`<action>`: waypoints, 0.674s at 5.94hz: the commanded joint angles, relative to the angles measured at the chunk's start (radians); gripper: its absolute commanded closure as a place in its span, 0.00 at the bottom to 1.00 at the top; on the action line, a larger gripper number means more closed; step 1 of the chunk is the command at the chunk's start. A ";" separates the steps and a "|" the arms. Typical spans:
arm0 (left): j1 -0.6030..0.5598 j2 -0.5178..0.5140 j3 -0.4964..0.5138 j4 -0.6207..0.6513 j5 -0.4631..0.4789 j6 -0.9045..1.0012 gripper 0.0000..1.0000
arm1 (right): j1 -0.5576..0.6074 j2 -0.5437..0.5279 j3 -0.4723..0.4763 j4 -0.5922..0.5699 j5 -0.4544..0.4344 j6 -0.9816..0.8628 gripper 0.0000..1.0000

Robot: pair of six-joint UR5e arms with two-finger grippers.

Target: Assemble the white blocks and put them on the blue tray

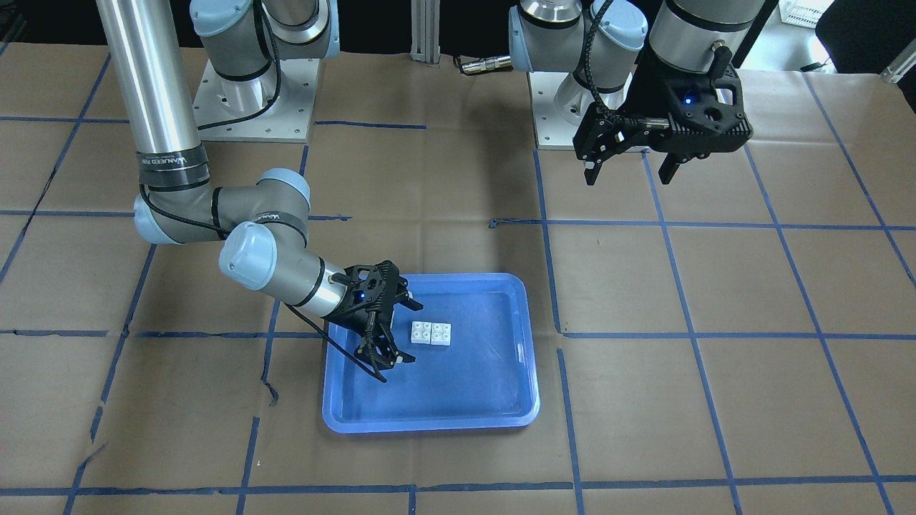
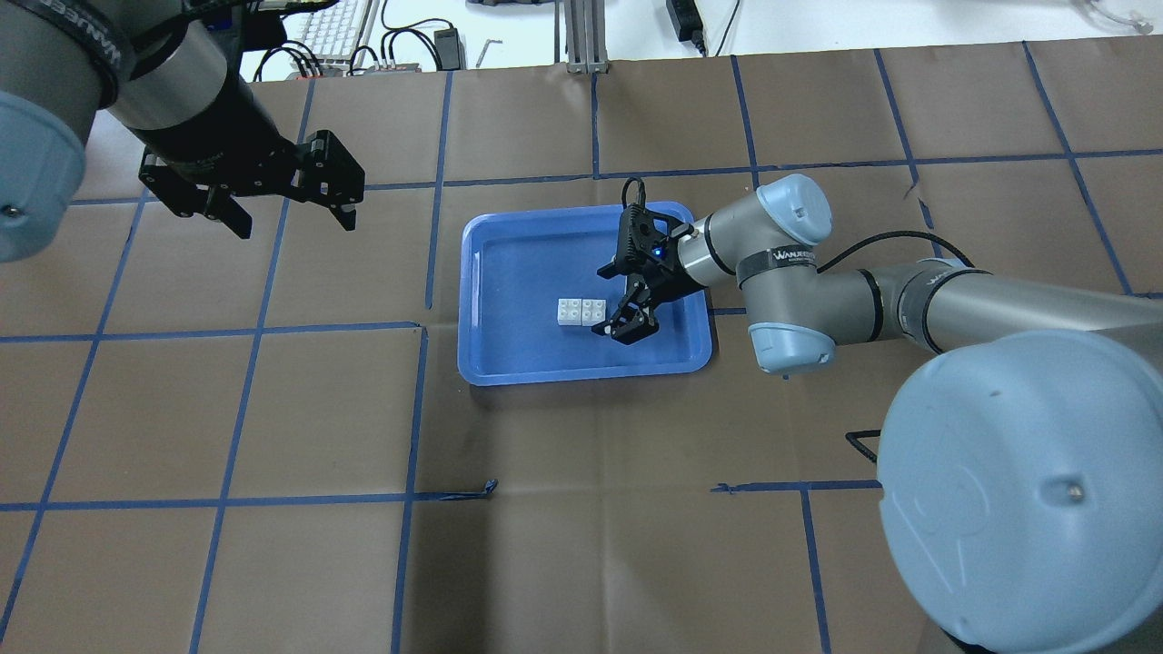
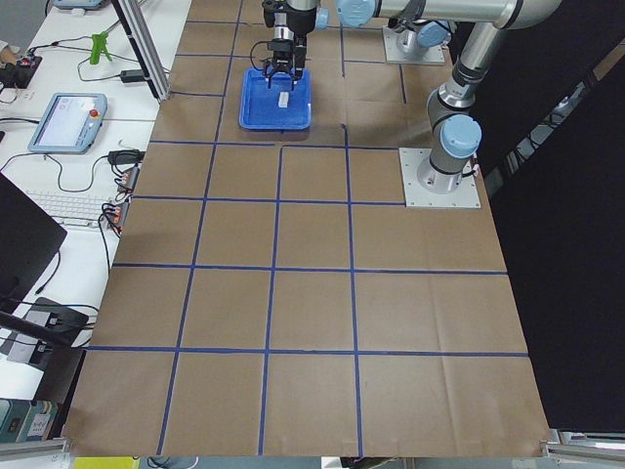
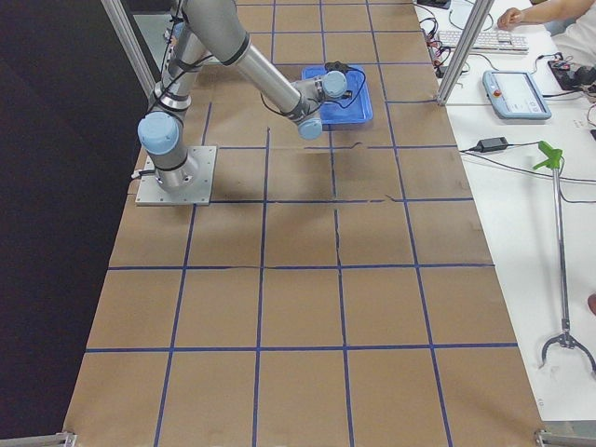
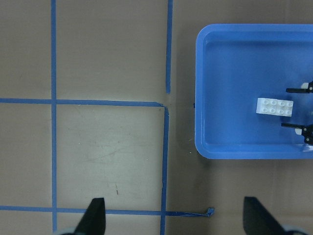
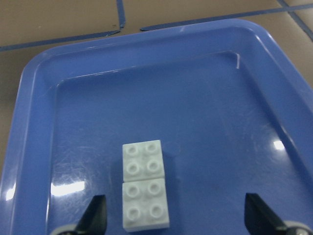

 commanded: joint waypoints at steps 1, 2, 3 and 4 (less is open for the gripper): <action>0.000 0.000 0.000 -0.002 0.000 0.000 0.01 | -0.018 -0.085 -0.035 0.059 -0.130 0.221 0.00; 0.000 0.000 0.000 -0.002 0.000 0.000 0.01 | -0.023 -0.141 -0.067 0.164 -0.217 0.308 0.00; 0.000 0.000 0.000 -0.002 -0.001 0.000 0.01 | -0.033 -0.194 -0.100 0.240 -0.311 0.414 0.00; 0.002 0.002 0.000 -0.002 0.000 0.000 0.01 | -0.056 -0.245 -0.125 0.344 -0.459 0.516 0.00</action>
